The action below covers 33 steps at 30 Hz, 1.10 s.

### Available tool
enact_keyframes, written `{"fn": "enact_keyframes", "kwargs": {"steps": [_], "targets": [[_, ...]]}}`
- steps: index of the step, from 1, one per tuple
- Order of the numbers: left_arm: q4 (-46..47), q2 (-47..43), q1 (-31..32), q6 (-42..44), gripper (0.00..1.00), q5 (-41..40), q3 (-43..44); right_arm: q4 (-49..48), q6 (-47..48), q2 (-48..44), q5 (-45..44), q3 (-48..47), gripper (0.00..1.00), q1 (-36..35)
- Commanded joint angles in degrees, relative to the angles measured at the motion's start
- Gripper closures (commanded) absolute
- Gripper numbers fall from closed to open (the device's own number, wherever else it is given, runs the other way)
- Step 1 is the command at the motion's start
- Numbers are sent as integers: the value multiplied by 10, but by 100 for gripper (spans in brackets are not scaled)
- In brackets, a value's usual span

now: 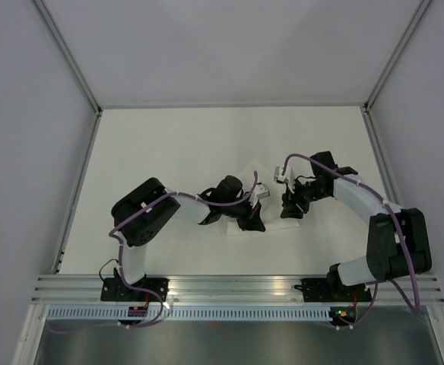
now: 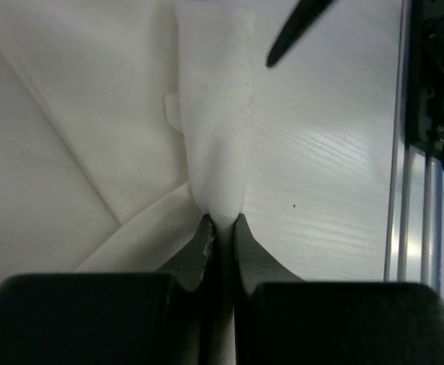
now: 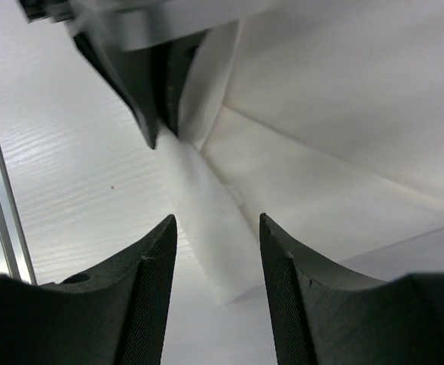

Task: Fold the napkin, place the utensils inside, and roll it up
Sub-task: Roll the napkin with the utensil

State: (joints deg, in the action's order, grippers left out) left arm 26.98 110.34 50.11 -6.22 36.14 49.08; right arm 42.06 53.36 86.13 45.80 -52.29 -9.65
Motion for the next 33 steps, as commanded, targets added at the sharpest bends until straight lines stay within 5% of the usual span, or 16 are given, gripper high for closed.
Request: {"fn": "enact_keyframes", "kwargs": {"steps": [1,10,22,28,33], "targets": [[-170,64,-22,-27,98,49,44,-88,9,-81,-11,62,46,-7],[-255,137,-42,-47,98,92,118,-260,-9,-215,-165,231,42,-139],[-258,154,-46,-57,98,103,124,-363,-19,-163,-231,275,43,-214],[-258,156,-48,-56,98,109,125,-362,-11,-152,-248,287,53,-237],[-227,105,-49,-52,88,69,105,-320,-12,-127,-244,272,86,-239]]}}
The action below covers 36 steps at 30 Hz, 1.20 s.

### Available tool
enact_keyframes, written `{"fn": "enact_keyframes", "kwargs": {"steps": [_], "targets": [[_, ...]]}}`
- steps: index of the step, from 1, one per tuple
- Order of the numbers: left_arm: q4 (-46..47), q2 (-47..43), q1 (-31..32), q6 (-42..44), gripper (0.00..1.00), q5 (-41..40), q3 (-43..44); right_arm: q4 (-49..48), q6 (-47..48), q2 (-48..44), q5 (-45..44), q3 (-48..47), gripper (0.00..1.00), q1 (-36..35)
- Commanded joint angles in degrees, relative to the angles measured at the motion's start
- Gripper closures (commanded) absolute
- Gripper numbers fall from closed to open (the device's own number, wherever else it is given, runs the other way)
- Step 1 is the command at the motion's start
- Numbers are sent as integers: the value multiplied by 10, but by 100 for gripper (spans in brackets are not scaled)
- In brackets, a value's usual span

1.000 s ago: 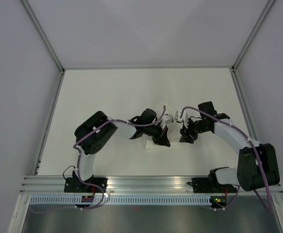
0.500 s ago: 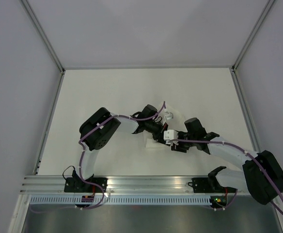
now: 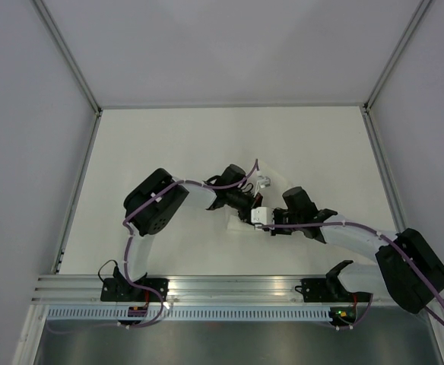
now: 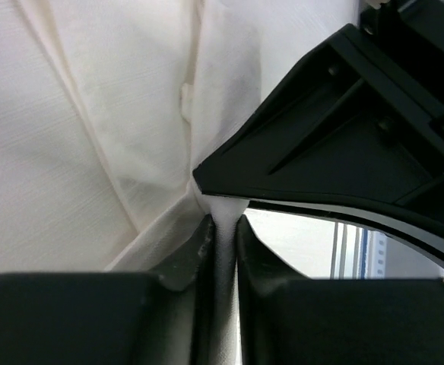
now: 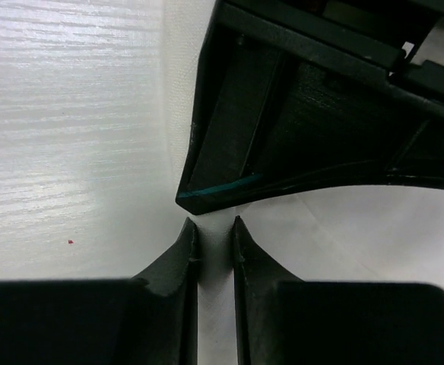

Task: Fold the napkin, place the utensils inside, and roll it up
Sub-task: Roll the napkin with the utensil

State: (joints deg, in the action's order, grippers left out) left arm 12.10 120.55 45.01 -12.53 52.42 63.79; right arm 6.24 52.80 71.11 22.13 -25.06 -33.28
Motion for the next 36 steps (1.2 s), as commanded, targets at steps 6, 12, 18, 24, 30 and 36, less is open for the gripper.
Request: {"fn": "enact_keyframes", "kwargs": {"steps": [6,12,18,24,30,36], "targets": [[-6,-102,-7,-12,64,-164,-89,83,-18,39,5,-20,99,-3],[38,-199,-12,-28,59,-233,-125,137,-19,99,28,-79,100,-1],[191,-335,-14,-56,57,-434,-272,199,-5,177,92,-144,100,28],[374,-496,20,-44,37,-599,-420,243,16,243,126,-191,99,61],[410,-487,164,234,35,-734,-416,312,35,315,148,-261,99,80],[404,-422,202,358,32,-707,-395,382,48,386,162,-326,99,99]]}}
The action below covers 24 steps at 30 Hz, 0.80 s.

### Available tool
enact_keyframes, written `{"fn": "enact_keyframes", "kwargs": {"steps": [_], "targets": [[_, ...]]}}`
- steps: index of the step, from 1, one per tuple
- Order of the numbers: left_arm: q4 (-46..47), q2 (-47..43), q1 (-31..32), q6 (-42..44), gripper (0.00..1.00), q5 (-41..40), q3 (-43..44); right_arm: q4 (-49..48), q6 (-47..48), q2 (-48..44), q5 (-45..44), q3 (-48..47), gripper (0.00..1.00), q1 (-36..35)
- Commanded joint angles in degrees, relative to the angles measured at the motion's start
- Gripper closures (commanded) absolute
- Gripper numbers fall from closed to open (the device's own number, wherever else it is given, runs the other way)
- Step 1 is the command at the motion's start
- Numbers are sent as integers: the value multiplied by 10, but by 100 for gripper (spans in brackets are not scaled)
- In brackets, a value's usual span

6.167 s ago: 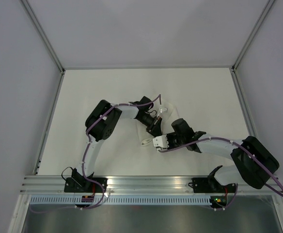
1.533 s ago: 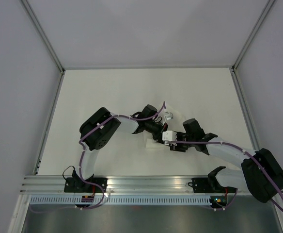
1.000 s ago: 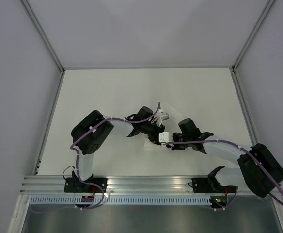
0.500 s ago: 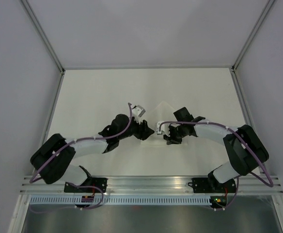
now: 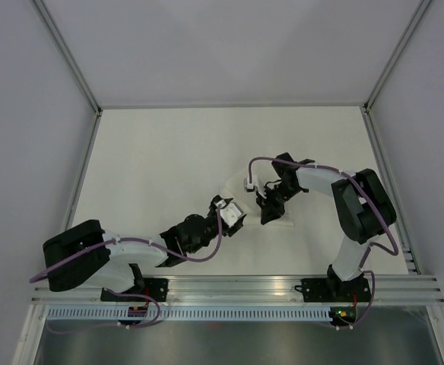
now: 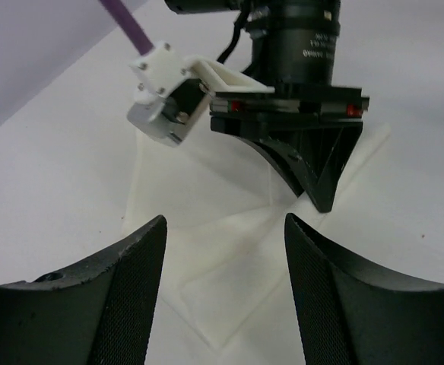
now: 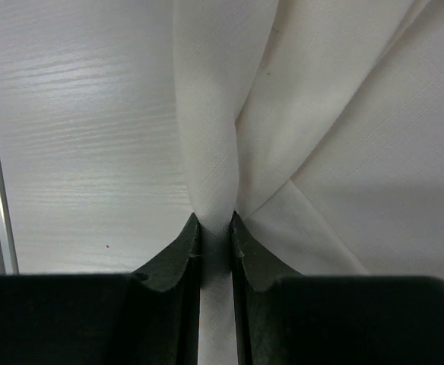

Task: Fold the napkin, place the utensils inside, and roll it up
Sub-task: Roll the napkin with the utensil

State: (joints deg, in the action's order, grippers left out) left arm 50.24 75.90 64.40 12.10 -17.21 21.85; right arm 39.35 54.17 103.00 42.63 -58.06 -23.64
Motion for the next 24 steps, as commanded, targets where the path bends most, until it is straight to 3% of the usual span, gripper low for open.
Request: {"fn": "enact_keyframes", "kwargs": {"steps": [1,14,24], "targets": [[4,44,10,120,31,1,30,63,34,76,-44,-2,100,4],[-109,221,43,209,27,85,147,161,34,179,-42,-108,100,15],[-136,271,42,224,24,93,163,188,37,204,-47,-135,99,20]]}}
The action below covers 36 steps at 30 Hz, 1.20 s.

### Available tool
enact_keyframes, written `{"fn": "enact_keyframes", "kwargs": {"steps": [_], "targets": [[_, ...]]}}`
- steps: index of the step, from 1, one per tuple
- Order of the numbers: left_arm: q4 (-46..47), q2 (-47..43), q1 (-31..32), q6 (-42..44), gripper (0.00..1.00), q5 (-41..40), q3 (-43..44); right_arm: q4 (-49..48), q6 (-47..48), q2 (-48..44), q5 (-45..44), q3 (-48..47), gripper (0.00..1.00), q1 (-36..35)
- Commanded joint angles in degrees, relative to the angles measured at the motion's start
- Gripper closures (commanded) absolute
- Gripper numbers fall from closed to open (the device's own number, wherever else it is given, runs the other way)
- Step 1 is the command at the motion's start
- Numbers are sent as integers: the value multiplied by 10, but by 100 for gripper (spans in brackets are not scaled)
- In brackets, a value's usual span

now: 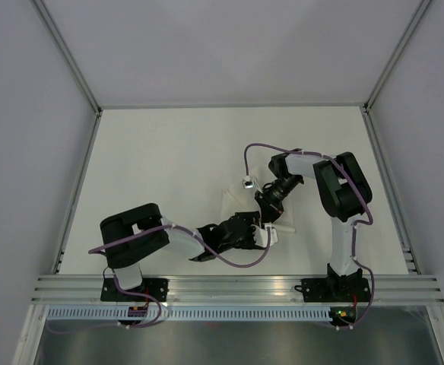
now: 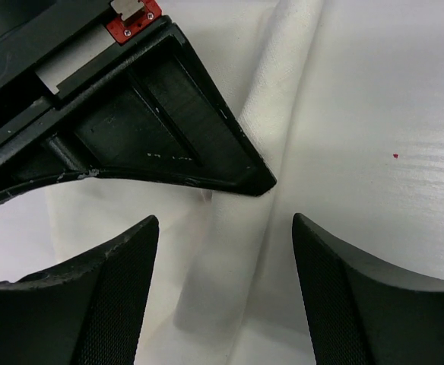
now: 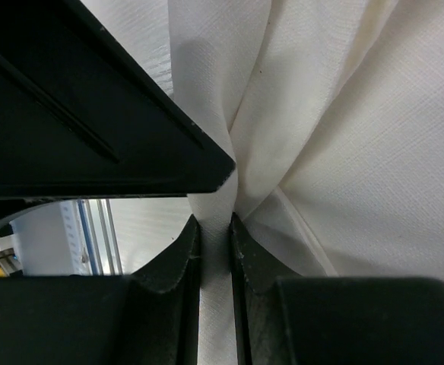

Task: Fold the napkin, place the utensils inside, and roll it up
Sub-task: Roll the napkin with the utensil

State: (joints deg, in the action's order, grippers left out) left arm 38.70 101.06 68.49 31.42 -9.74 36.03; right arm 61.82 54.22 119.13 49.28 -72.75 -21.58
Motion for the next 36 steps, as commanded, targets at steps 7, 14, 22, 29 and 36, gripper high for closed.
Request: {"fn": "enact_keyframes", "kwargs": {"steps": [7,14,22,29,36], "targets": [[-97,34,-5,2,37,43,36,-21,44,52,-114,1,100,5],[-161,57,-5,-76,75,95,54,-8,46,66,-109,-12,100,8],[-179,72,-20,-125,98,167,62,-14,38,45,-93,-11,84,10],[-189,80,-69,-193,98,282,62,-51,6,-35,-59,6,60,22],[-206,103,-135,-247,98,411,87,-185,-89,-164,-67,66,48,31]]}}
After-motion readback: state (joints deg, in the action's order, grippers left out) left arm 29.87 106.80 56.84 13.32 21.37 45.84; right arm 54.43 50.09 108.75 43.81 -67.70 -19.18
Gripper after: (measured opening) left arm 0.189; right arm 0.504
